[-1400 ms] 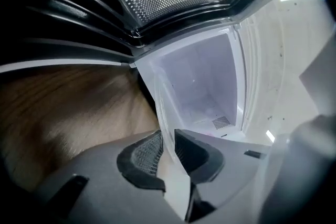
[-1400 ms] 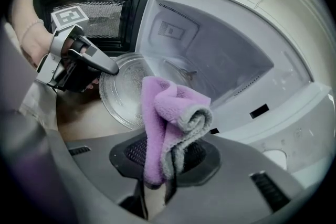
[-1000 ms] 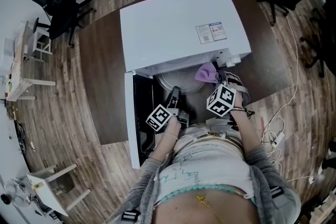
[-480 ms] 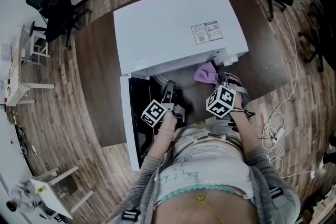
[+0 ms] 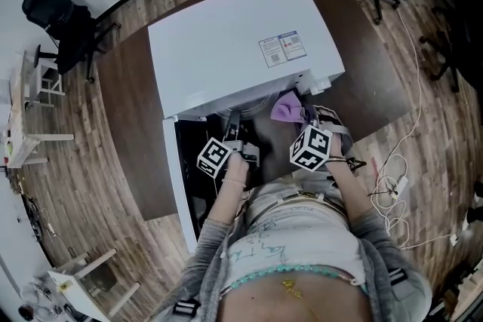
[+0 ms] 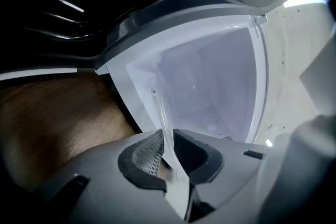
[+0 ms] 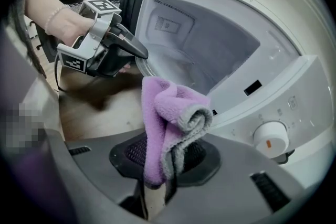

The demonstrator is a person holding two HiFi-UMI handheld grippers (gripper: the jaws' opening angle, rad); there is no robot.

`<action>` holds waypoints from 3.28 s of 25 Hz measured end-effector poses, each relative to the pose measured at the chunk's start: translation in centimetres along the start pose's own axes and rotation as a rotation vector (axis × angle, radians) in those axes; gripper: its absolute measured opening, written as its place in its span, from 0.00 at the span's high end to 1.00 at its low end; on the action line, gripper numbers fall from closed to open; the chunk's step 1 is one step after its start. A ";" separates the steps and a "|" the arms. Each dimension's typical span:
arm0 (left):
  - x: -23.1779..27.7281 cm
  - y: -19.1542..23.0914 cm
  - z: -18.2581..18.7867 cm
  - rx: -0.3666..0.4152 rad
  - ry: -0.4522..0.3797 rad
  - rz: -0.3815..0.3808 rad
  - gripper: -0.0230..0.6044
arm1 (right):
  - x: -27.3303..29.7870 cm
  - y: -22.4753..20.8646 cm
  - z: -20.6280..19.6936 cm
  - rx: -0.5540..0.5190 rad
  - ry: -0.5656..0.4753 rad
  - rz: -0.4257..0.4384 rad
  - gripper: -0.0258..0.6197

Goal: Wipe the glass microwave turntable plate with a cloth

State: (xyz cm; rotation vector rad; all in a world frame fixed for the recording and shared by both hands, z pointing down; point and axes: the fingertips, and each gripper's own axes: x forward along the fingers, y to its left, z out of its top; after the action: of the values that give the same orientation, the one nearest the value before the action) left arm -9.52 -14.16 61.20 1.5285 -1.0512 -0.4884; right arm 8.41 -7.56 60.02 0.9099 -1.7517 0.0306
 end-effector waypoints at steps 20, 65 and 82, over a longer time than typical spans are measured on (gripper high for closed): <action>3.1 -0.2 1.9 -0.027 -0.011 0.035 0.87 | 0.1 -0.7 -0.6 0.027 0.021 -0.005 0.79; 1.8 -0.7 3.3 0.842 0.124 0.500 0.59 | 1.5 -0.8 1.4 -0.057 -0.086 0.099 0.79; 0.2 -3.5 -0.8 1.043 0.224 0.318 0.76 | 1.9 0.0 3.2 0.016 -0.120 0.147 0.79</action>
State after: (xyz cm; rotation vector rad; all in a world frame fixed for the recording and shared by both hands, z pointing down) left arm -7.58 -14.07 58.16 2.1648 -1.4245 0.5496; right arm 5.63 -10.00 60.33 0.8069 -1.9304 0.0875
